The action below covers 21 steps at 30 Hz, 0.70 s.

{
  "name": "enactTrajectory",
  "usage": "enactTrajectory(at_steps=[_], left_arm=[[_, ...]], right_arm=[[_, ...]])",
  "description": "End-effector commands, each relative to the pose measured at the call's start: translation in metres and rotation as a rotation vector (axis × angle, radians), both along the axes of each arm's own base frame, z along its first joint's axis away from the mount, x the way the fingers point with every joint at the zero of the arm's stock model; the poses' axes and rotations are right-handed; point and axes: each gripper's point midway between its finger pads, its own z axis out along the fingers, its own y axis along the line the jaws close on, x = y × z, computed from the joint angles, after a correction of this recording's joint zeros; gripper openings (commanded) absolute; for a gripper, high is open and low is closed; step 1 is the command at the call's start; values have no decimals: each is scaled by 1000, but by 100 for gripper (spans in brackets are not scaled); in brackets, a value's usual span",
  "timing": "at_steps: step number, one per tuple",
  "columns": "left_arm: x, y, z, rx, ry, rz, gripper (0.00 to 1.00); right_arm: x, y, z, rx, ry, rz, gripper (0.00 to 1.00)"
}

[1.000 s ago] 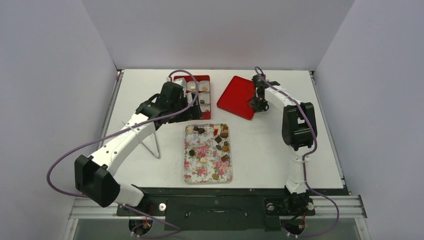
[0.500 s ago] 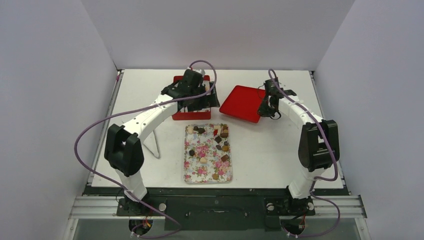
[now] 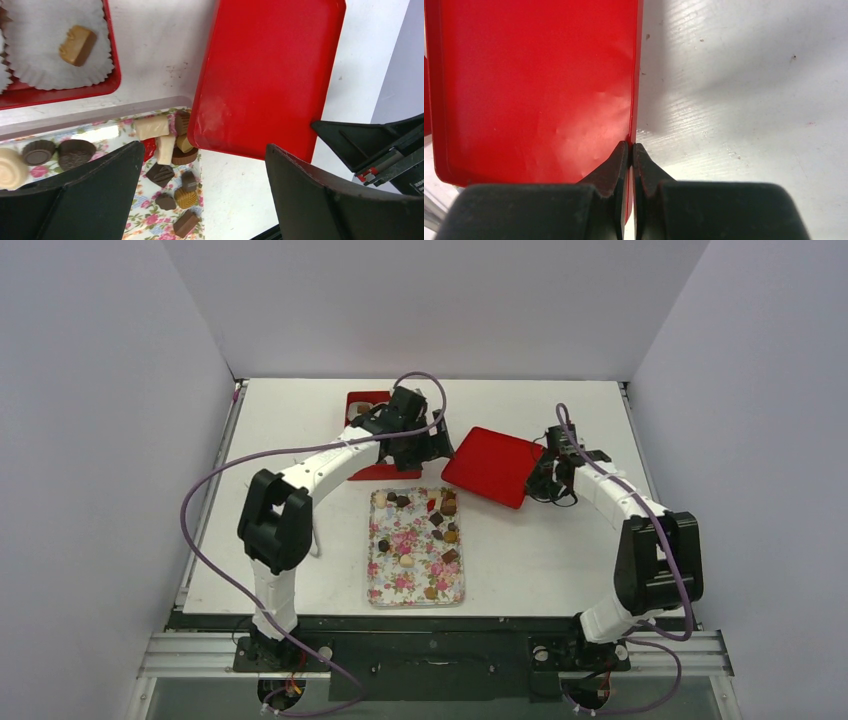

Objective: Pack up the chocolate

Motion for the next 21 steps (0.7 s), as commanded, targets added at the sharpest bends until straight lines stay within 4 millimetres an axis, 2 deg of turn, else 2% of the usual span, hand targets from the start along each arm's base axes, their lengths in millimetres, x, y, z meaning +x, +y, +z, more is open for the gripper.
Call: enactTrajectory(at_steps=[1,7,13,21], left_arm=[[12,-21,15,-79,-54,48,88],[8,-34,4,-99,-34,77,85],[8,-37,-13,-117,-5,149,79],[10,-57,-32,-174,50,117,75]], right_arm=[[10,5,21,90,-109,-3,0],[-3,2,17,115,-108,-2,0],[-13,-5,17,121,-114,-4,0],[-29,-13,11,113,-101,2,0]])
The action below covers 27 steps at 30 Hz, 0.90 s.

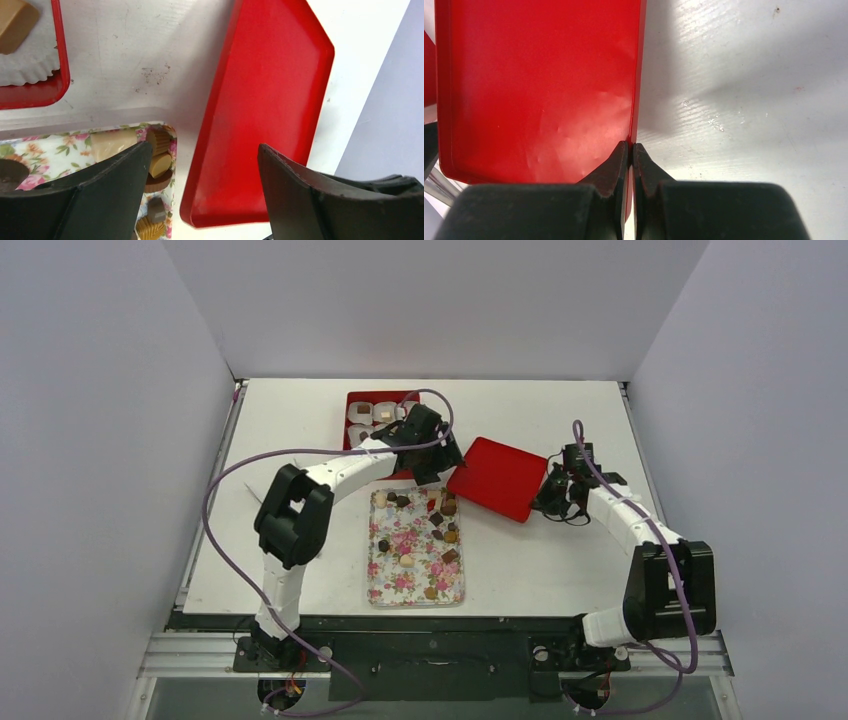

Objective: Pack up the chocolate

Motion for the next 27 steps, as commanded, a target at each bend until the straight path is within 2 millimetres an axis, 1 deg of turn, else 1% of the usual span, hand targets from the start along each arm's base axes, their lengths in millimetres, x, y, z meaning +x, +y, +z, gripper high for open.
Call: enactTrajectory(at_steps=[1,3,7,11,12,13,14,15,16,21,22,23,24,25,26,27], left_arm=[[9,-23,1,-105,-1,-6,72],[7,-29,-3,-139,17,-12,69],[4,-43,-3,-187,28,-41,61],[1,-53,4,-227,27,-66,45],[1,-55,4,-232,27,-71,40],[-1,-57,5,-239,28,-80,37],[-3,-59,6,-245,26,-89,30],[-4,-60,8,-252,23,-99,27],[-6,-62,9,-257,19,-107,22],[-14,-67,31,-279,-40,-172,9],[-15,-67,39,-286,-61,-184,5],[-15,-68,43,-291,-74,-192,1],[-18,-68,50,-295,-94,-206,0],[-18,-68,54,-298,-111,-212,0],[-20,-67,62,-297,-140,-225,0],[-19,-67,68,-301,-165,-231,0]], right_arm=[[5,-2,15,12,-86,15,0],[2,-4,12,11,-83,15,0],[-1,-6,9,10,-78,15,0],[-2,-7,7,2,-74,14,0],[-2,-7,7,-1,-75,12,0],[-2,-8,7,-3,-74,11,0],[-2,-8,6,-7,-74,8,0],[-1,-10,7,-12,-76,5,0],[-1,-11,6,-17,-74,2,0],[-1,-15,7,-47,-65,-7,0],[0,-16,8,-50,-67,-9,0],[1,-16,10,-55,-68,-10,3],[1,-17,13,-56,-73,-11,15],[3,-17,17,-59,-77,-14,21],[4,-17,22,-59,-87,-14,32],[5,-17,27,-60,-92,-20,36]])
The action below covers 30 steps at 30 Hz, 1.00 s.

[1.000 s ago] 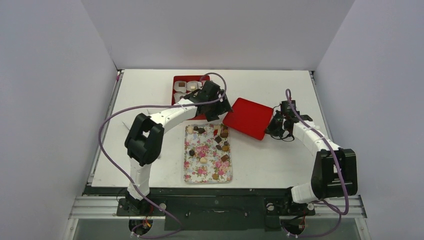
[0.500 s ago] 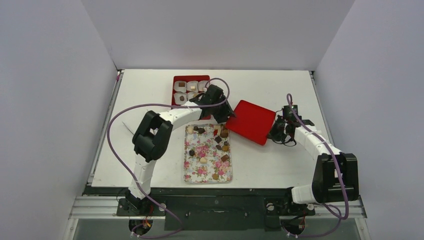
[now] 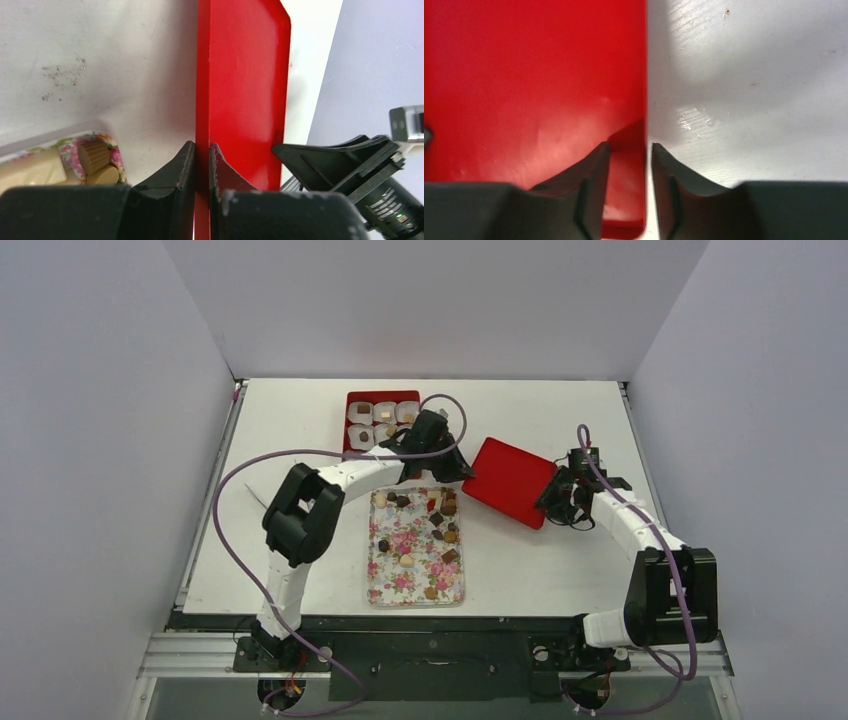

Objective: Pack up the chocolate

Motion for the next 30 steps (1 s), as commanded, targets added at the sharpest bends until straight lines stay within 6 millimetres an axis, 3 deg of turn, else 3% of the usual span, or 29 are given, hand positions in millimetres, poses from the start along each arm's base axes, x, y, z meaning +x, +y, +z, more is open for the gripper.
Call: enactTrajectory(at_steps=[1,4,7,12,14,15,19,20,26,30], left_arm=[[-10,-16,85,-121,-201,-79,0],[-13,-12,104,-108,-279,-86,0],[-15,-3,133,-101,-385,-73,0],[-21,1,169,-118,-534,-68,0],[-26,2,181,-69,-614,-71,0],[-31,4,186,-46,-635,-75,0],[-45,12,189,170,-757,-55,0],[-40,24,192,254,-804,-8,0],[-54,50,192,479,-950,98,0],[-71,58,210,548,-1072,172,0]], right_arm=[[19,3,43,2,-115,6,44],[24,3,70,3,-152,-2,54],[31,7,111,15,-234,-4,61],[37,15,145,35,-282,-13,66],[46,26,162,61,-313,-10,68],[51,35,183,69,-359,3,68],[61,68,217,93,-418,13,70],[63,79,225,104,-431,33,71],[71,106,244,87,-466,20,71],[71,122,225,62,-406,49,70]])
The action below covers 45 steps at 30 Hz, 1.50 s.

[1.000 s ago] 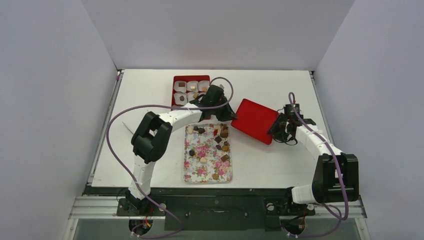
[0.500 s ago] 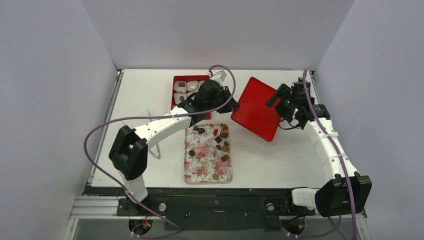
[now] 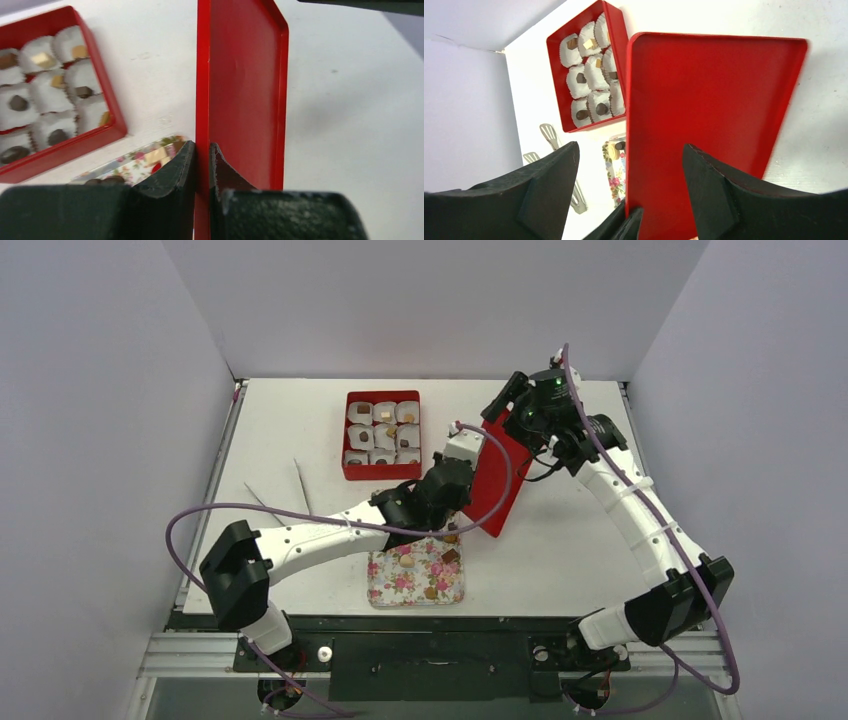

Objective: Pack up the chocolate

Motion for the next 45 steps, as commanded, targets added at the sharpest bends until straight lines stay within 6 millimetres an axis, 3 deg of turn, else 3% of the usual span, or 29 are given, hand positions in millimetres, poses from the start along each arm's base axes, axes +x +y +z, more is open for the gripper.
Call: enactTrajectory(at_steps=[1,10,14,16,20,22,24,27,31,34,35,38,40,42,44,45], left_arm=[[3,35,71,-4,-280,196,0],[-13,34,74,79,-380,177,0],[-18,31,79,92,-406,164,0],[-20,29,81,101,-419,158,0],[-23,25,83,141,-439,145,1],[-24,22,84,146,-444,135,6],[-25,21,84,150,-440,126,18],[-28,21,92,134,-429,123,46],[-37,30,101,115,-384,85,70],[-49,42,119,38,-346,47,82],[-52,48,116,46,-323,39,87],[-62,71,137,-67,-274,32,94],[-58,95,147,-134,-230,78,95],[-42,126,151,-201,-173,157,95],[-4,179,149,-272,-107,314,92],[0,184,145,-316,-48,321,91]], right_arm=[[4,8,-12,-45,37,-37,69],[0,35,-27,-118,72,8,68],[-3,43,-35,-146,86,22,62],[-5,46,-36,-157,88,30,56],[-6,44,-36,-177,88,35,28],[-6,43,-34,-189,89,39,16],[-6,42,-30,-198,85,43,2],[-6,41,-24,-206,79,55,0],[-5,39,-13,-200,61,72,0],[0,40,0,-157,40,104,0],[3,41,3,-152,28,121,0],[14,48,22,-102,-11,172,0],[22,57,31,-64,-37,227,0],[31,69,39,-21,-74,284,0],[41,85,48,33,-121,353,0],[53,92,51,54,-155,373,0]])
